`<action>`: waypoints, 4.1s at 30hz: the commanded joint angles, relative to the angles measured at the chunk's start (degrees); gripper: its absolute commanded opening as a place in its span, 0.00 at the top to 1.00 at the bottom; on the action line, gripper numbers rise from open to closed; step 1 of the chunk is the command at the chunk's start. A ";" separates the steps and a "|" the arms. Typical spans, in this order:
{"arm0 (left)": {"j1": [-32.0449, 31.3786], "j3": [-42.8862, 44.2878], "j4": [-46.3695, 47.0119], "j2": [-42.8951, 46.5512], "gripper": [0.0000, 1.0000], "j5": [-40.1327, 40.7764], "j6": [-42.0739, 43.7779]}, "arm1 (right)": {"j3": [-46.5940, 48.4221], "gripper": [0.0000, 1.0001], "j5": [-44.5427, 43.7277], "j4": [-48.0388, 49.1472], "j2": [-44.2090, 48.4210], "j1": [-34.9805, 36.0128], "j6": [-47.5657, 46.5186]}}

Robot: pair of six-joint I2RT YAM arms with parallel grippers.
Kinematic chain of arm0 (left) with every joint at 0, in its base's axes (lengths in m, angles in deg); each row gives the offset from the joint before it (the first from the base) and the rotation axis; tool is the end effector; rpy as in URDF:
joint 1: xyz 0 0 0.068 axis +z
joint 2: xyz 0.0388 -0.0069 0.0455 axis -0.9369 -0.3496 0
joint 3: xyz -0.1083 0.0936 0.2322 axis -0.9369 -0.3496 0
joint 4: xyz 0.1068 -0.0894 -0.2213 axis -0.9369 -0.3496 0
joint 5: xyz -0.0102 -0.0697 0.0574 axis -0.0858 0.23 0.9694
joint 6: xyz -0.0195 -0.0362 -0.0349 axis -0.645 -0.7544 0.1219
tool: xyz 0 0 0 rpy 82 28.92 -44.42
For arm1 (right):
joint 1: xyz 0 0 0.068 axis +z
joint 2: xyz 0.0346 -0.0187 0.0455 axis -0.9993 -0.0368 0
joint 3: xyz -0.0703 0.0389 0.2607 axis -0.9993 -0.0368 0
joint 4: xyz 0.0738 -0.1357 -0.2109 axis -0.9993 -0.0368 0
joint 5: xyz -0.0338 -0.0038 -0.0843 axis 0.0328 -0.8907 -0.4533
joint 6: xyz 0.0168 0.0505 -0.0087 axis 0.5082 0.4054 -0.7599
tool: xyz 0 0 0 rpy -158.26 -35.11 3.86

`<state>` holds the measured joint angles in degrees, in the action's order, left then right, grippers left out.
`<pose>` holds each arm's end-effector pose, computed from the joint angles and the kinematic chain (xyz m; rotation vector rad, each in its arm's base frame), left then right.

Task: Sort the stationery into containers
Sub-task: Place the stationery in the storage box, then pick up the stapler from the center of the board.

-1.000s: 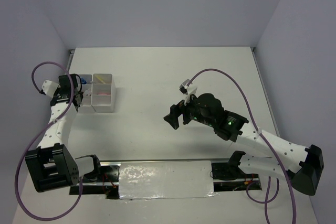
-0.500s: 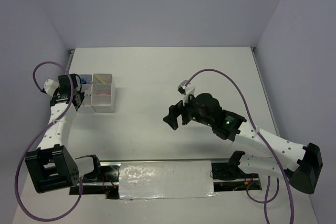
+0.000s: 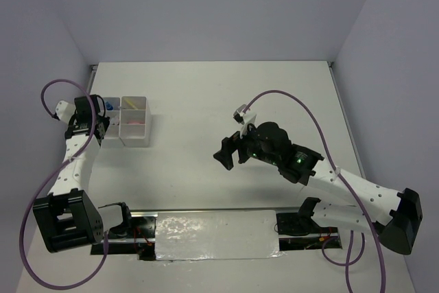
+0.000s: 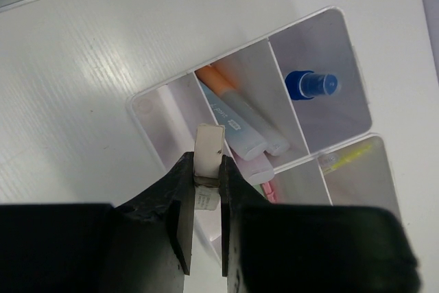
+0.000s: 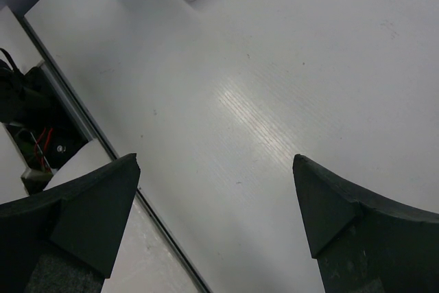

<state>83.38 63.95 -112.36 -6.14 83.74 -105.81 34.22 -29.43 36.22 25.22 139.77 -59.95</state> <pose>0.2423 0.0744 0.2734 -1.4507 1.6628 0.0476 0.1382 0.1781 0.3038 -0.6878 1.9058 0.7799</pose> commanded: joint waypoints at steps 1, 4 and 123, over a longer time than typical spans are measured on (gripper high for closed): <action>0.39 1.29 4.52 -0.19 1.00 1.54 -1.26 | 1.90 0.00 -0.86 0.57 1.61 0.24 -0.42; 0.48 1.20 5.67 -1.16 1.00 1.37 -1.87 | 1.81 0.00 -1.03 0.92 0.91 0.33 -0.51; -63.07 10.86 8.17 6.57 1.00 -13.18 7.17 | -0.73 0.00 -19.92 15.34 0.19 13.95 -3.50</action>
<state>20.56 70.82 -102.20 0.24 66.41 -101.81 34.48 -49.89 48.37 22.64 152.99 -63.45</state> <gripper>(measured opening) 0.429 0.902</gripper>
